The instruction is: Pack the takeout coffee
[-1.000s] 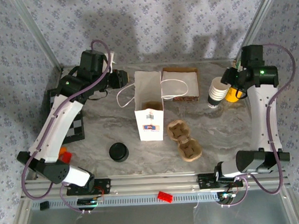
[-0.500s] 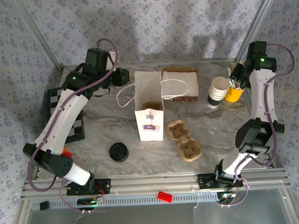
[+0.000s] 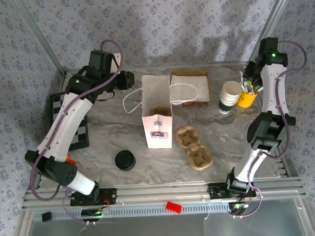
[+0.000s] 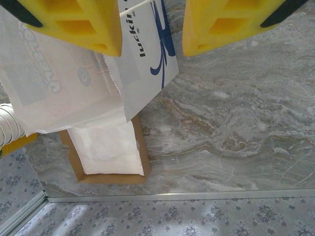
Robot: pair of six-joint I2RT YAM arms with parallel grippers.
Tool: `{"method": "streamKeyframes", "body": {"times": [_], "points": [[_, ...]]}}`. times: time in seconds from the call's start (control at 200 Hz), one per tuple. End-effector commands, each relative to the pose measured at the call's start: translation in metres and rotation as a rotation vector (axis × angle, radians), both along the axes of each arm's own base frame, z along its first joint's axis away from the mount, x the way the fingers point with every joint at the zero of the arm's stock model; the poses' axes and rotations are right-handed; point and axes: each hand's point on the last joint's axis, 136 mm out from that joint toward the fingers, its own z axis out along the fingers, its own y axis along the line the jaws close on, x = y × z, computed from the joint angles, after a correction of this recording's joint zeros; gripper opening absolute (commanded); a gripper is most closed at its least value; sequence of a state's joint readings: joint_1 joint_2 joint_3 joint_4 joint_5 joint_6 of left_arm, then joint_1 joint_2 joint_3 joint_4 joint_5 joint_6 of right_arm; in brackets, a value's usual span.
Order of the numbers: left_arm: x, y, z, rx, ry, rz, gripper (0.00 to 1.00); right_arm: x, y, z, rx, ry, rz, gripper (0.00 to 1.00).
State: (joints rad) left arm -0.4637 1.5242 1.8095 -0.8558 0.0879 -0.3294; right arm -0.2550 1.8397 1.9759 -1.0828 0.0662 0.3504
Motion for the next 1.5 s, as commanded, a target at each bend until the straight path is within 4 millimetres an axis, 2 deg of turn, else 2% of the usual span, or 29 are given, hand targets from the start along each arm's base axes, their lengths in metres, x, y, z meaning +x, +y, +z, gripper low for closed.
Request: {"method": "streamKeyframes", "body": {"times": [0.0, 0.215, 0.48, 0.665, 0.87, 1.064, 1.494], "points": [[0.006, 0.002, 0.01, -0.003, -0.043, 0.003, 0.37, -0.007, -0.006, -0.005, -0.01, 0.041, -0.026, 0.42], [0.007, 0.001, 0.011, -0.012, -0.043, 0.004, 0.37, -0.008, -0.01, -0.012, -0.024, 0.064, -0.034, 0.38], [0.007, 0.001, 0.011, -0.014, -0.042, 0.006, 0.37, -0.002, -0.01, -0.015, -0.013, 0.06, -0.026, 0.24], [0.006, 0.002, 0.014, -0.018, -0.043, 0.007, 0.37, -0.002, -0.009, 0.0, -0.017, 0.016, -0.028, 0.1], [0.007, 0.0, 0.017, -0.033, -0.045, 0.008, 0.38, -0.005, -0.005, 0.013, -0.02, -0.009, 0.007, 0.0], [0.005, 0.001, 0.02, -0.038, -0.045, 0.011, 0.37, -0.008, -0.007, 0.019, -0.026, -0.025, -0.03, 0.0], [0.005, 0.003, 0.02, -0.035, -0.047, 0.015, 0.37, -0.014, 0.012, 0.048, -0.049, -0.115, -0.015, 0.0]]}}
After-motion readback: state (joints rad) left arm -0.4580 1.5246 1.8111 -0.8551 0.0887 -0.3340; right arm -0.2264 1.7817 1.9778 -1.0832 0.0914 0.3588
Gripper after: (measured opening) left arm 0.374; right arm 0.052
